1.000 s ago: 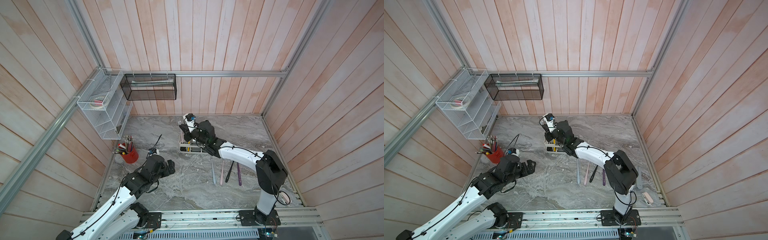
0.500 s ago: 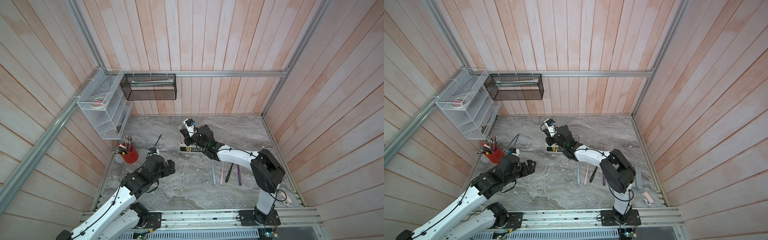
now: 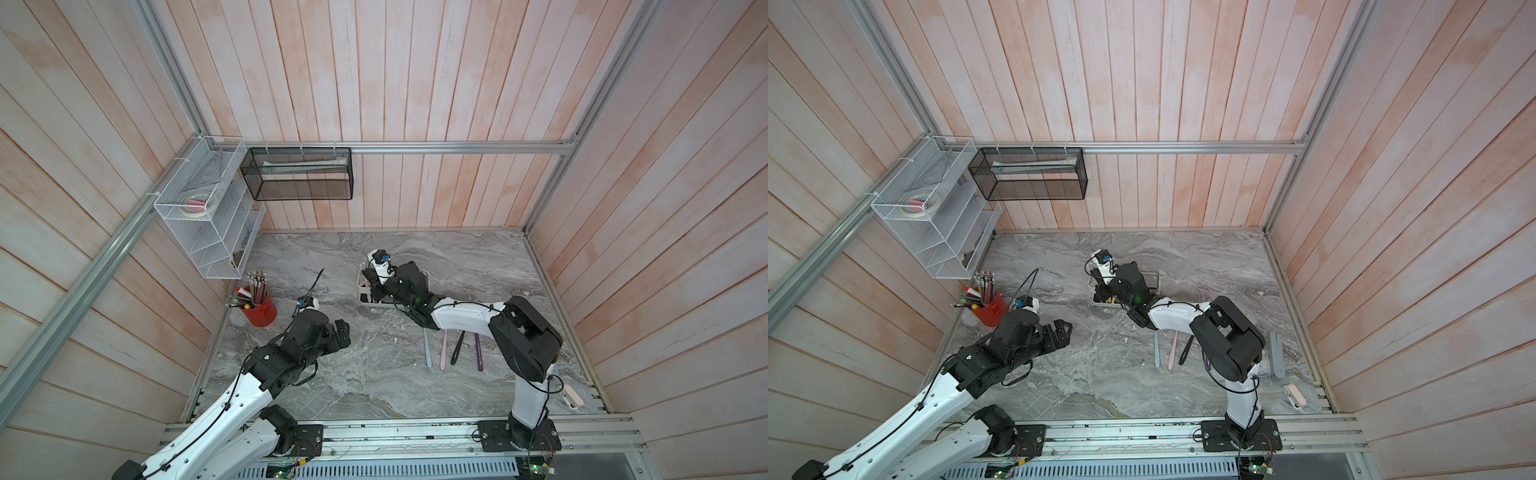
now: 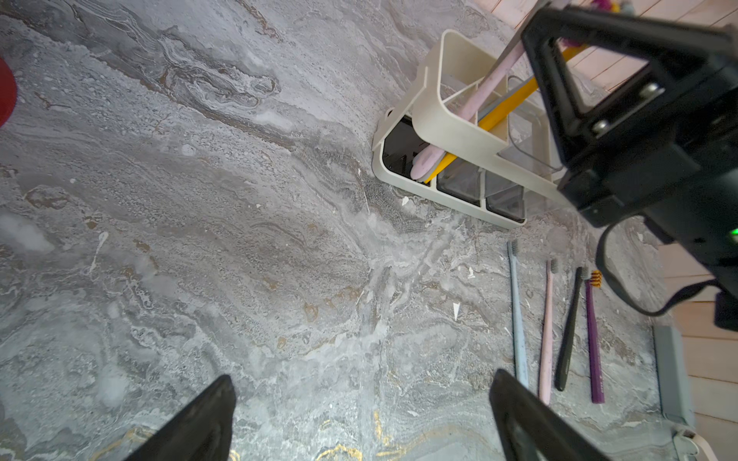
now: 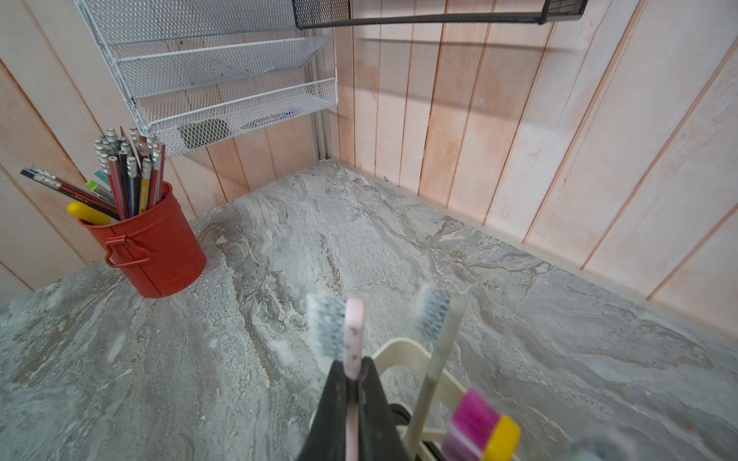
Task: Place the toothbrush into the toothbrush holder
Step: Place the toothbrush in the toothbrush holder.
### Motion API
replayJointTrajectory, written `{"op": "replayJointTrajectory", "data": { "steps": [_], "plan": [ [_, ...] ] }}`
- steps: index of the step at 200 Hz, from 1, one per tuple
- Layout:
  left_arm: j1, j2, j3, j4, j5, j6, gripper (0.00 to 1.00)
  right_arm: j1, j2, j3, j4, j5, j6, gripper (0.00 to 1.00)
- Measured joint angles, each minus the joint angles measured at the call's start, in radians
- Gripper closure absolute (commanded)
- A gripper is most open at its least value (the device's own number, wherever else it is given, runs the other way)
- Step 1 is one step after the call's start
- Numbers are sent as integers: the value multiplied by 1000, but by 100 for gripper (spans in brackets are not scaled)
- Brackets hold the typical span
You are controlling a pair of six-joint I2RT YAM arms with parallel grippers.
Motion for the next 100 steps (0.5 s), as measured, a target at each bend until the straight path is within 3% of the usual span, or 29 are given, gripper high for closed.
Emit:
{"op": "replayJointTrajectory", "data": {
  "steps": [100],
  "plan": [
    [0, -14, -11, 17, 0, 8, 0, 0, 22, -43, 133, 22, 8, 100]
  ]
}}
